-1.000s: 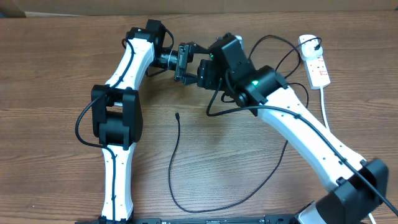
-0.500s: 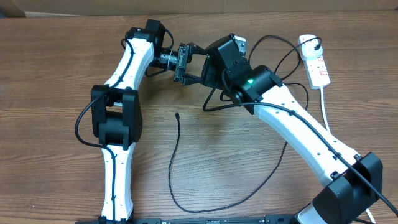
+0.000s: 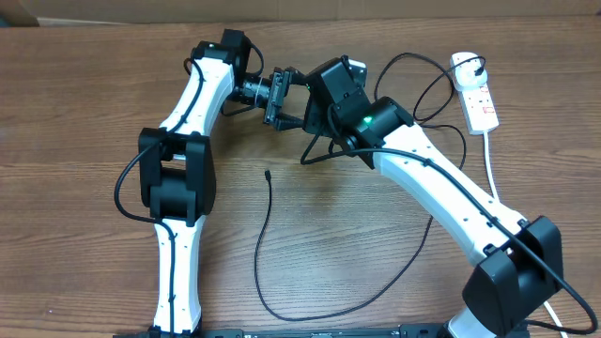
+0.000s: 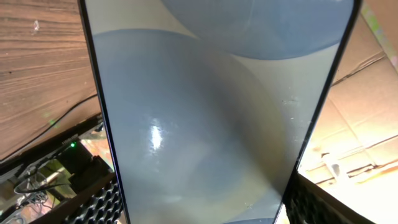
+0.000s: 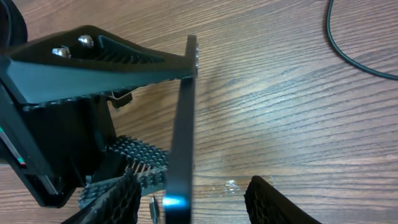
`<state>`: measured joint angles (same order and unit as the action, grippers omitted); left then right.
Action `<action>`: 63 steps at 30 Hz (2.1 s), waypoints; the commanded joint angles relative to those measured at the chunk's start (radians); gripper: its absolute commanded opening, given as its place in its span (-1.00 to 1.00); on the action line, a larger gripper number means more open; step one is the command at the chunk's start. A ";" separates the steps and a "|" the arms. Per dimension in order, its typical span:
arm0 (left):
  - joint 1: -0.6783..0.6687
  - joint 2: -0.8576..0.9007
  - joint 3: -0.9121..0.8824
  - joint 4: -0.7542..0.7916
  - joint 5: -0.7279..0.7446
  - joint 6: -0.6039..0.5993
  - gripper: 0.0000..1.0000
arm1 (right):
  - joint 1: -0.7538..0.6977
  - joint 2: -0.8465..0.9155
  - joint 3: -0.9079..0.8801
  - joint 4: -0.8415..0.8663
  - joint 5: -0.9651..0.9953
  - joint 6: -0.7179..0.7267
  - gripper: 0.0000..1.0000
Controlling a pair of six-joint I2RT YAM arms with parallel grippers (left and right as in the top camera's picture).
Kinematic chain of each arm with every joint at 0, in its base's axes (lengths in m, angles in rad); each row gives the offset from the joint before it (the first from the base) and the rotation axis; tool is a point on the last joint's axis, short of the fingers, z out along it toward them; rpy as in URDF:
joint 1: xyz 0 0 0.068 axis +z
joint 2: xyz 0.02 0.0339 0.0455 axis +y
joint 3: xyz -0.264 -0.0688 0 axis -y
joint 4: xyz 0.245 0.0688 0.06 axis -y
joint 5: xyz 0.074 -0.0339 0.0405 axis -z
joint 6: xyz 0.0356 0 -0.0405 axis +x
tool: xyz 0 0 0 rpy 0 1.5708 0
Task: Plug charger to phone and switch on socket
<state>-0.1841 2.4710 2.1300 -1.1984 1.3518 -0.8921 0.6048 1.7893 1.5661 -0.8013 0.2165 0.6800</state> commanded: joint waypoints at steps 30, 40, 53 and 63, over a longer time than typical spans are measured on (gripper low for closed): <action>-0.021 0.006 0.033 0.028 0.003 -0.013 0.44 | 0.008 0.007 0.024 -0.008 0.021 -0.026 -0.53; -0.021 0.006 0.033 0.028 0.010 -0.013 0.46 | 0.008 0.007 0.024 -0.010 0.027 -0.026 -0.70; -0.020 0.006 0.033 0.029 0.008 -0.013 0.50 | 0.008 0.007 0.024 -0.014 0.027 -0.025 -0.89; -0.017 0.006 0.033 0.153 0.002 0.029 0.90 | 0.007 0.006 0.026 -0.017 0.026 -0.025 -0.93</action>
<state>-0.2016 2.4710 2.1319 -1.1000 1.3277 -0.9066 0.6044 1.7954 1.5661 -0.8211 0.2436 0.6590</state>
